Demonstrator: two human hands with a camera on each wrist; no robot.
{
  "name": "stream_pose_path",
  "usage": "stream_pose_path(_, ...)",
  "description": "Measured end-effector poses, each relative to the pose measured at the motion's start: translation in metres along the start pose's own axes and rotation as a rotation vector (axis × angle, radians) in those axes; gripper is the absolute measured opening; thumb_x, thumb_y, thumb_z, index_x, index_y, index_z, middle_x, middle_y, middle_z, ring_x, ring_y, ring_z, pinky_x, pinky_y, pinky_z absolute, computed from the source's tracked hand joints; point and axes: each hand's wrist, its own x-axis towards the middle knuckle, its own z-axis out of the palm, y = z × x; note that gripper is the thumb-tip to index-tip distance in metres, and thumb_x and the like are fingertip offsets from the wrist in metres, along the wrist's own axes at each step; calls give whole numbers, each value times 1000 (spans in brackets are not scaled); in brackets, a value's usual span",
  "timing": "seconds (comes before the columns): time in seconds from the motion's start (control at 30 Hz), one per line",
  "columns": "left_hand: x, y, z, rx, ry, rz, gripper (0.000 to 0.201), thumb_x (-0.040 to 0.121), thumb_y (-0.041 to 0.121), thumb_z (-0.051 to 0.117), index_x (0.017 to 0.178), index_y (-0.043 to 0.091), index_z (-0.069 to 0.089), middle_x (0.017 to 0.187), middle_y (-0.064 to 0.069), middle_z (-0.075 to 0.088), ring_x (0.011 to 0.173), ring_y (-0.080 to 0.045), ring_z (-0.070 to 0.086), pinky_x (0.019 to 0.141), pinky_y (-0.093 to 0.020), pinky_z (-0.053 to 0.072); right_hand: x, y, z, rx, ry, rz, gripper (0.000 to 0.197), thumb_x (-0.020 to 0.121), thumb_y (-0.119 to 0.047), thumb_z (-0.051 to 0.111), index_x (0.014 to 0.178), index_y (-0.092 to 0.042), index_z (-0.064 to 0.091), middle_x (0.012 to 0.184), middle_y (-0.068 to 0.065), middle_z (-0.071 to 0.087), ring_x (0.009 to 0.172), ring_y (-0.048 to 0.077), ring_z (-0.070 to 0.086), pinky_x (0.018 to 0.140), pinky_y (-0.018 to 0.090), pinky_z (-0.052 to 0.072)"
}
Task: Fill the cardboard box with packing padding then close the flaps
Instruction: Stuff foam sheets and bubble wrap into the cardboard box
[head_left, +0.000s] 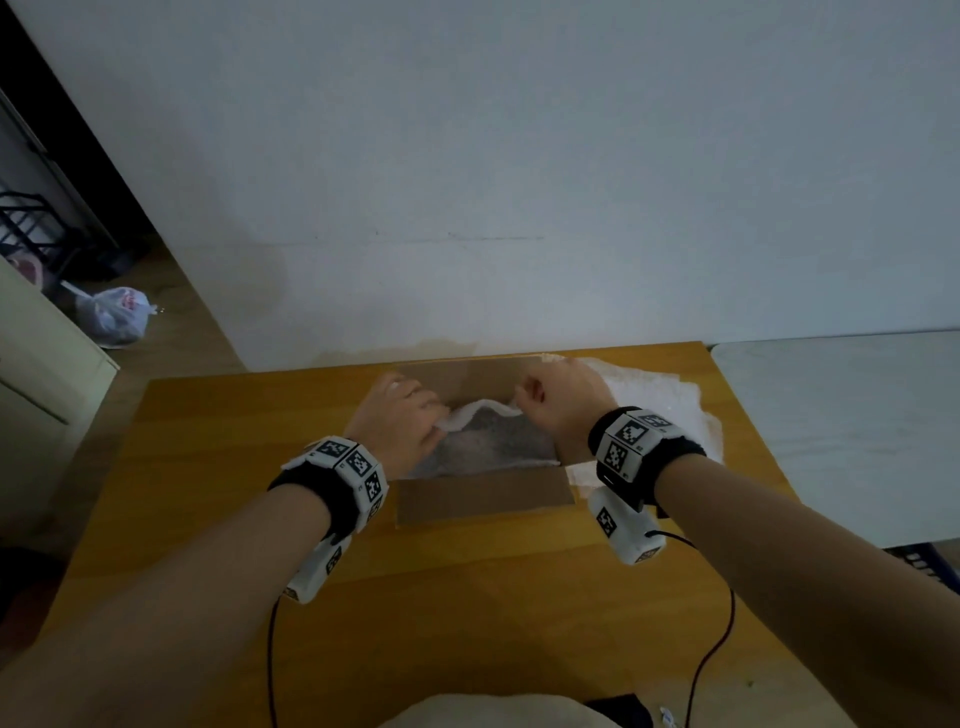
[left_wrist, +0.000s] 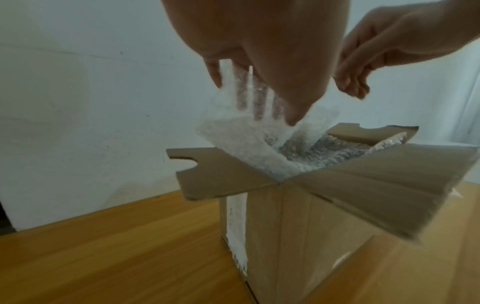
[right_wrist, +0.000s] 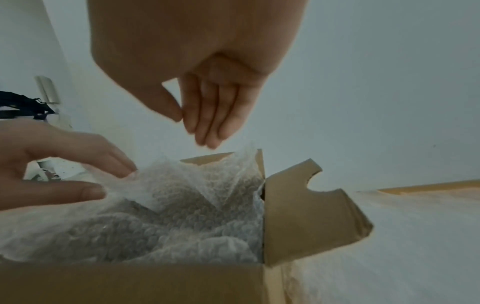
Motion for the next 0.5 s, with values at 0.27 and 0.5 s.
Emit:
stream_pose_path(0.27,4,17,22,-8,-229,-5,59,98,48,8,128,27,54,137,0,53,126,-20,46,106,-44,29,-7,-3,18,-30,-408,-46,45,95,-25,40,139,-20,41,144,7,42,131,26,39,107,40,36)
stream_pose_path(0.5,25,41,20,41,-422,-115,48,100,38,18,132,19,49,130,-7,57,123,-29,46,105,-48,23,8,-16,35,-86,-699,93,53,97,-21,34,148,-19,22,156,11,20,144,31,20,118,44,20)
